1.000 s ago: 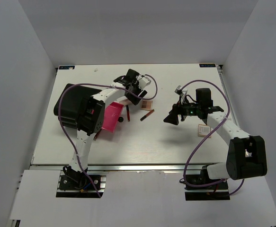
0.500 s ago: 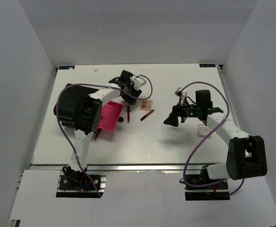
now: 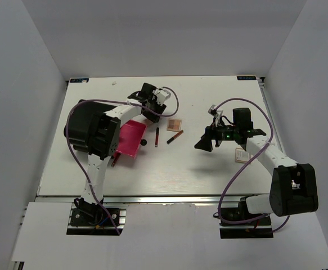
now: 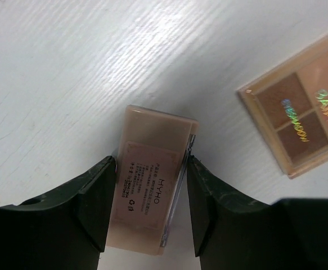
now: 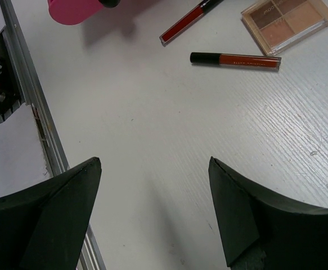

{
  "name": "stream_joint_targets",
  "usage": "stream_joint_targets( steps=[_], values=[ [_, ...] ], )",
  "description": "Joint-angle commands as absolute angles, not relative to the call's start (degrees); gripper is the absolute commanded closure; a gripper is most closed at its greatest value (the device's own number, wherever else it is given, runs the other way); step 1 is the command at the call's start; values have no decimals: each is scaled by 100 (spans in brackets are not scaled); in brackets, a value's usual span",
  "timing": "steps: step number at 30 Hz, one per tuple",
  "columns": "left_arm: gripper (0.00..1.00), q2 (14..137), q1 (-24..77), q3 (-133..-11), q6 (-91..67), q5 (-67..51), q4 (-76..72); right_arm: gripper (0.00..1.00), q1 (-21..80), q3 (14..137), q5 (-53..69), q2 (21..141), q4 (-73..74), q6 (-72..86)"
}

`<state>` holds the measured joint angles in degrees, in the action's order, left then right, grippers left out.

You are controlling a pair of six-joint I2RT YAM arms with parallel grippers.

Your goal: Organize the makeup

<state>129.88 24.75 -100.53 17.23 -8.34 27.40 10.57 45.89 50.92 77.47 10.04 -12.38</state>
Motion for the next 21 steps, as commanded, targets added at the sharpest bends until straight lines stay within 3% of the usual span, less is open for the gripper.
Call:
stream_joint_targets(
  steps=[1, 2, 3, 13, 21],
  values=[
    [86, 13017, 2338, -10666, 1434, -676, 2874, 18, 1046, 4509, 5230, 7532, 826, -1195],
    [89, 13034, 2347, -10861, 1380, -712, 2900, 18, 1046, 4500, 5221, 7532, 817, -1187],
    [100, 13025, 2355, -11046, 1302, -712, 2926, 19, 1046, 4491, 5212, 7532, 800, -1187],
    [100, 11894, 2759, -11452, 266, 95, 3102, 19, 1046, 4588, 5177, 7682, 756, -1169],
    [100, 10619, 2961, -10434, -580, 1554, 4096, 19, 1037, 4632, 5168, 7769, 729, -1169]
  ],
)
